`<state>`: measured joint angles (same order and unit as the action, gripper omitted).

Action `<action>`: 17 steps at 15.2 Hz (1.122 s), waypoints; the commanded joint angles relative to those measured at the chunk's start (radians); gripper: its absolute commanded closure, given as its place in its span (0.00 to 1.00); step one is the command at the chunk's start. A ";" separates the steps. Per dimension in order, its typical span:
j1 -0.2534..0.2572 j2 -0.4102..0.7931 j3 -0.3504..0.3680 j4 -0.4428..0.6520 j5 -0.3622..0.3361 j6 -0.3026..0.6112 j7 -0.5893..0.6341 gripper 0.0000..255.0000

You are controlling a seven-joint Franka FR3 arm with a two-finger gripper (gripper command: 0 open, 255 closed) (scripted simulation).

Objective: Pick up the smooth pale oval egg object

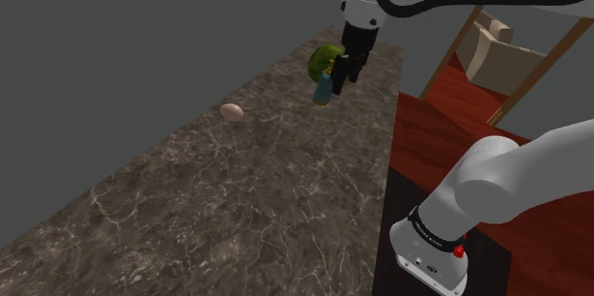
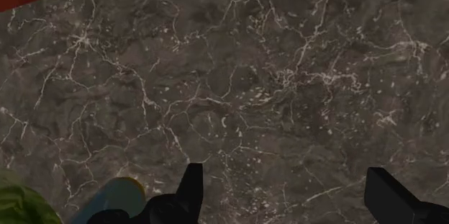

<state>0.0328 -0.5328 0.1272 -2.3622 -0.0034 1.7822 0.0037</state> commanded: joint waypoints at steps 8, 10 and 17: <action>0.016 0.329 0.064 0.152 0.036 0.181 0.105 0.00; 0.021 0.403 0.074 0.198 0.037 0.210 0.128 0.00; 0.046 0.667 0.100 0.401 0.023 0.277 0.203 0.00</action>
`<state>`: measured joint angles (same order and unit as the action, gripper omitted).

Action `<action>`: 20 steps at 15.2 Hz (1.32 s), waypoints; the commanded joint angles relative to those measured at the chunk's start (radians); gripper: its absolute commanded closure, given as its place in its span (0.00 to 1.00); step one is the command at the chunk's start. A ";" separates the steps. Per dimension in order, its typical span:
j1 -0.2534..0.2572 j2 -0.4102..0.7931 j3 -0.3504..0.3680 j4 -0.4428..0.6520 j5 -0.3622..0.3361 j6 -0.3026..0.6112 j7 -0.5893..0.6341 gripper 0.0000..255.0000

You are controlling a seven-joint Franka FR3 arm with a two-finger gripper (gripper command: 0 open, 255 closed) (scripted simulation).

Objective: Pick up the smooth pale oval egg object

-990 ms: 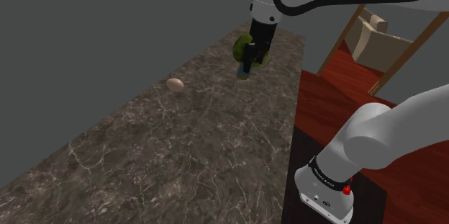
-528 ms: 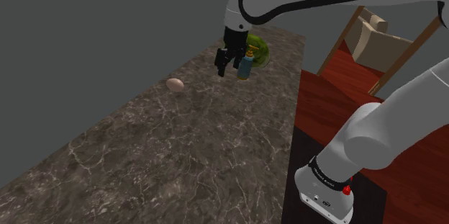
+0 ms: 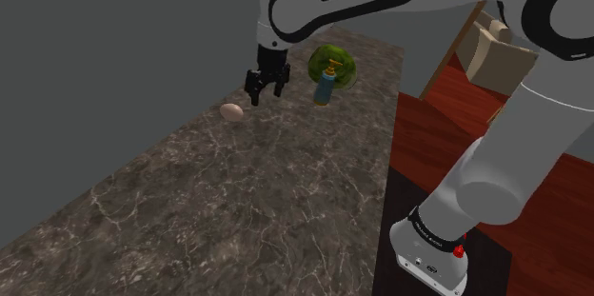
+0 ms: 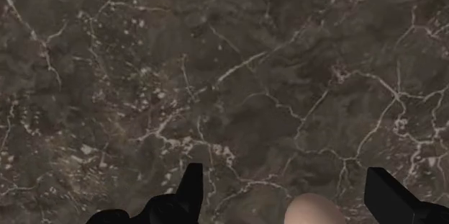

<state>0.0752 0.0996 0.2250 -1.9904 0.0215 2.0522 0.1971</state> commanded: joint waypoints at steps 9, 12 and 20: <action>0.048 0.321 0.008 0.304 -0.026 0.026 0.074 0.00; 0.050 0.338 0.006 0.287 -0.030 0.060 0.074 0.00; 0.052 0.361 0.004 0.272 -0.034 0.097 0.074 1.00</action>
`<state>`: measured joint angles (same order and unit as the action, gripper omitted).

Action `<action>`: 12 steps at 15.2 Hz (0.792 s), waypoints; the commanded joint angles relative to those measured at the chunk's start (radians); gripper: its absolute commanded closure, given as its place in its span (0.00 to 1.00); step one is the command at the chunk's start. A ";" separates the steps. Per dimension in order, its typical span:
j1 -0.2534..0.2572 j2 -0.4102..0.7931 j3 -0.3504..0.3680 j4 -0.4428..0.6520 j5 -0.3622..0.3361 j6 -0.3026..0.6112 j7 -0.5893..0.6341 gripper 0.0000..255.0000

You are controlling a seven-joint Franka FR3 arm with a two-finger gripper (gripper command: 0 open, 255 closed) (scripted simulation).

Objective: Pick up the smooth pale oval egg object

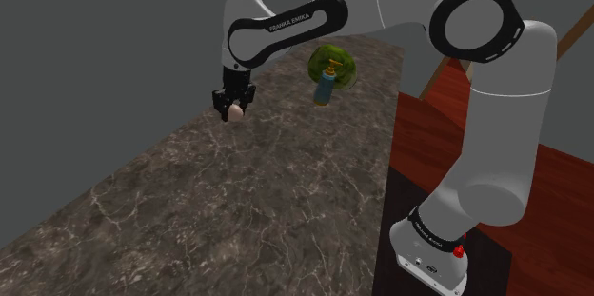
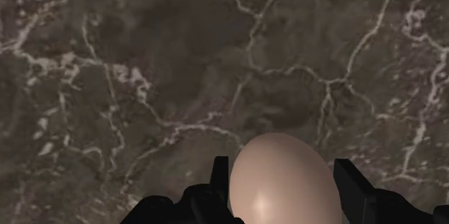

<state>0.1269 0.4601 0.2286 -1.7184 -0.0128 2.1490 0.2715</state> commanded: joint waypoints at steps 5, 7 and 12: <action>0.000 0.000 0.000 0.000 0.000 0.000 0.000 1.00; 0.000 0.000 0.000 -0.002 0.000 0.002 0.000 1.00; -0.003 -0.031 0.004 0.023 0.006 -0.053 0.000 1.00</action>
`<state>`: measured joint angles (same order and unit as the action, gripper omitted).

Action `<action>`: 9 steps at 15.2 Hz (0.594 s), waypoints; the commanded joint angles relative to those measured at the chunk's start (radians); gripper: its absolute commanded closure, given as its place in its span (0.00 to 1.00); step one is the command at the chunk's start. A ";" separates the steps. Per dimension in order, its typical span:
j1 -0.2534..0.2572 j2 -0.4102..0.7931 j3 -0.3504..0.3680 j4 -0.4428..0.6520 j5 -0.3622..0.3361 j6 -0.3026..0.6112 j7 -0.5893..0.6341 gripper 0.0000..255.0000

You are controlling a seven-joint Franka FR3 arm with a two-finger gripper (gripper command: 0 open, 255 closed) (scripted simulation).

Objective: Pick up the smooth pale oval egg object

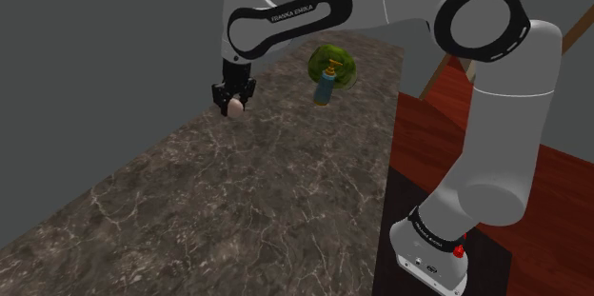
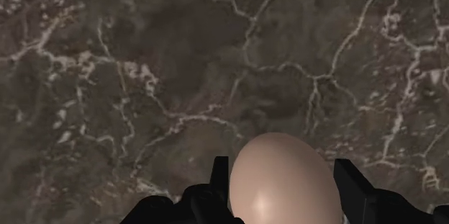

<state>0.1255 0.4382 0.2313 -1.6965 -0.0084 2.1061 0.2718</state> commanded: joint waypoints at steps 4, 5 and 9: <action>-0.003 -0.030 0.003 0.025 0.006 -0.055 0.000 1.00; -0.003 -0.035 0.004 0.032 0.007 -0.067 0.000 1.00; -0.004 -0.053 0.006 0.061 0.011 -0.113 0.000 1.00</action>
<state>0.1212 0.3896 0.2362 -1.6443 0.0014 2.0064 0.2714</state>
